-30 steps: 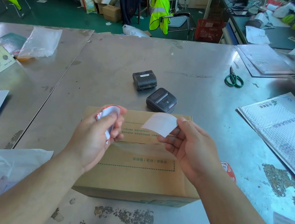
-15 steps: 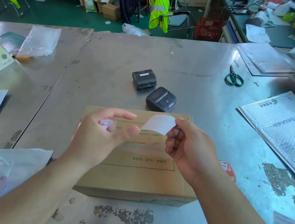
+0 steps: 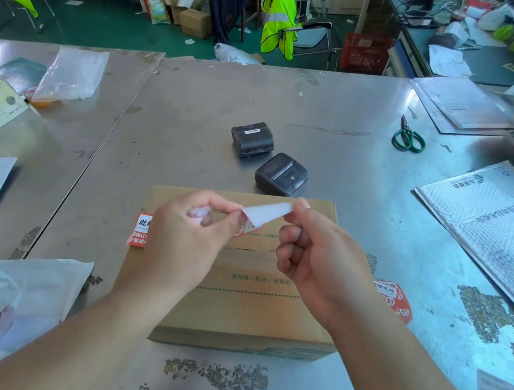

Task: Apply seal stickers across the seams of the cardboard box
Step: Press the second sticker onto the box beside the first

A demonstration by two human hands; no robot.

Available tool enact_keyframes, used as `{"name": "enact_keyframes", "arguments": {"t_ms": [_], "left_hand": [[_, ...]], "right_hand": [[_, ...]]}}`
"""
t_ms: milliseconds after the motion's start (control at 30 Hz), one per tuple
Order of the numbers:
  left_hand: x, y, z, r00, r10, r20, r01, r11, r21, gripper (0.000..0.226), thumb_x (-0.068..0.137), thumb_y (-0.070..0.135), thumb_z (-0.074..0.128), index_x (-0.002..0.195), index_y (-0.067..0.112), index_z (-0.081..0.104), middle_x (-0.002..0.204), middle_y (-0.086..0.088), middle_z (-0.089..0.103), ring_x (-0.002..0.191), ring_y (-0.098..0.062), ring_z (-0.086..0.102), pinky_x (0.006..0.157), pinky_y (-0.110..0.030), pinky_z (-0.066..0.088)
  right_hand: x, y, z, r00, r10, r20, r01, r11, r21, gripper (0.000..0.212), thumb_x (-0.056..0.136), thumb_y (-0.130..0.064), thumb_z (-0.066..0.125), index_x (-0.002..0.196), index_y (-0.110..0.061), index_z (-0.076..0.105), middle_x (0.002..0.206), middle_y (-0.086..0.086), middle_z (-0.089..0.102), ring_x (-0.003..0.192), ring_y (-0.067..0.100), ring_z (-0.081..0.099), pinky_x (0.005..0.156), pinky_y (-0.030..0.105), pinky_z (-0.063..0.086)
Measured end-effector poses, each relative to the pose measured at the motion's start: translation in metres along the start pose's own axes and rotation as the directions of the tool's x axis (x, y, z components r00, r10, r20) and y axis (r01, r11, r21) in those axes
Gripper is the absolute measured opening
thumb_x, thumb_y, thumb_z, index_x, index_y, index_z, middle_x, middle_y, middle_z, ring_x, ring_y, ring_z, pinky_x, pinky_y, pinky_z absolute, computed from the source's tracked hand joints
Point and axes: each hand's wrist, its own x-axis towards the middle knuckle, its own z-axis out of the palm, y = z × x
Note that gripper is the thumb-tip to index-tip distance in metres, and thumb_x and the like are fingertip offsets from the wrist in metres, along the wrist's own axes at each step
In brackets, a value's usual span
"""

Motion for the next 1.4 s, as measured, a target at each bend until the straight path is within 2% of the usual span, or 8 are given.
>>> {"name": "enact_keyframes", "arguments": {"t_ms": [133, 333, 867, 1000, 1100, 1167, 1300, 1400], "left_hand": [[0.000, 0.002, 0.007, 0.793, -0.586, 0.165, 0.544, 0.560, -0.624, 0.017, 0.087, 0.025, 0.071, 0.074, 0.022, 0.060, 0.043, 0.011, 0.039, 0.038, -0.006, 0.029, 0.054, -0.023, 0.034], [-0.004, 0.004, 0.005, 0.724, -0.642, 0.254, 0.582, 0.370, -0.724, 0.017, 0.086, 0.031, 0.071, 0.075, 0.025, 0.060, 0.046, 0.009, 0.021, 0.039, -0.007, 0.020, 0.056, -0.022, 0.033], [-0.010, 0.007, 0.001, 0.767, -0.575, 0.284, 0.567, 0.401, -0.720, 0.012, 0.085, 0.035, 0.069, 0.083, 0.025, 0.065, 0.047, 0.009, 0.022, 0.041, -0.006, 0.021, 0.057, -0.021, 0.034], [-0.008, 0.000, -0.005, 0.866, -0.429, 0.256, 0.495, 0.663, -0.562, 0.019, 0.084, 0.041, 0.070, 0.070, 0.029, 0.073, 0.047, 0.013, 0.027, 0.042, -0.005, 0.026, 0.059, -0.026, 0.037], [0.001, -0.012, -0.020, 0.929, -0.279, 0.241, 0.333, 0.915, -0.226, 0.036, 0.072, 0.057, 0.071, 0.099, 0.034, 0.072, 0.051, 0.019, 0.052, 0.050, -0.001, 0.047, 0.066, -0.033, 0.047], [0.008, -0.021, -0.030, 0.930, -0.281, 0.236, 0.326, 0.927, -0.182, 0.053, 0.066, 0.062, 0.069, 0.113, 0.038, 0.068, 0.053, 0.020, 0.055, 0.051, -0.003, 0.050, 0.070, -0.033, 0.050], [0.021, -0.032, -0.047, 0.951, -0.258, 0.173, 0.296, 0.921, -0.252, 0.022, 0.095, 0.040, 0.057, 0.107, 0.026, 0.070, 0.050, 0.014, 0.046, 0.047, -0.008, 0.042, 0.072, -0.035, 0.044], [0.024, -0.042, -0.056, 0.960, -0.240, 0.146, 0.270, 0.932, -0.241, 0.030, 0.104, 0.034, 0.043, 0.097, 0.025, 0.071, 0.068, 0.006, 0.065, 0.060, -0.013, 0.059, 0.073, -0.033, 0.047]], "right_hand": [[0.000, 0.004, -0.002, 0.998, -0.060, -0.032, 0.056, 0.990, -0.129, 0.025, 0.098, -0.032, 0.061, 0.081, -0.015, 0.063, 0.064, 0.001, 0.055, 0.051, 0.014, 0.050, 0.058, 0.027, 0.039], [0.001, 0.015, 0.000, 0.987, -0.161, 0.017, 0.150, 0.870, -0.469, 0.019, 0.091, -0.036, 0.072, 0.084, -0.018, 0.075, 0.072, -0.002, 0.073, 0.059, 0.013, 0.062, 0.060, 0.030, 0.044], [0.003, 0.015, 0.017, 0.985, -0.174, 0.007, 0.163, 0.906, -0.392, 0.020, 0.093, -0.024, 0.071, 0.076, -0.013, 0.072, 0.067, -0.002, 0.071, 0.055, 0.013, 0.057, 0.053, 0.027, 0.038], [0.004, 0.009, 0.017, 0.960, -0.279, -0.008, 0.248, 0.869, -0.428, 0.022, 0.095, -0.020, 0.067, 0.075, -0.012, 0.069, 0.064, -0.005, 0.069, 0.053, 0.010, 0.055, 0.057, 0.026, 0.039], [0.006, 0.004, 0.015, 0.947, -0.320, -0.033, 0.271, 0.851, -0.450, 0.024, 0.095, -0.020, 0.066, 0.072, -0.016, 0.068, 0.062, -0.006, 0.066, 0.053, 0.010, 0.055, 0.060, 0.029, 0.040], [0.007, 0.001, 0.012, 0.940, -0.336, -0.057, 0.273, 0.843, -0.463, 0.026, 0.095, -0.020, 0.065, 0.068, -0.018, 0.065, 0.062, -0.006, 0.065, 0.054, 0.011, 0.055, 0.060, 0.031, 0.041], [0.008, -0.005, 0.007, 0.956, -0.291, -0.040, 0.242, 0.858, -0.454, 0.026, 0.095, -0.016, 0.062, 0.069, -0.016, 0.062, 0.062, -0.004, 0.064, 0.056, 0.014, 0.055, 0.057, 0.028, 0.041], [0.011, -0.010, 0.001, 0.980, -0.183, 0.081, 0.199, 0.848, -0.490, 0.023, 0.096, -0.016, 0.059, 0.073, -0.015, 0.062, 0.065, -0.004, 0.065, 0.058, 0.014, 0.056, 0.056, 0.028, 0.039]]}}
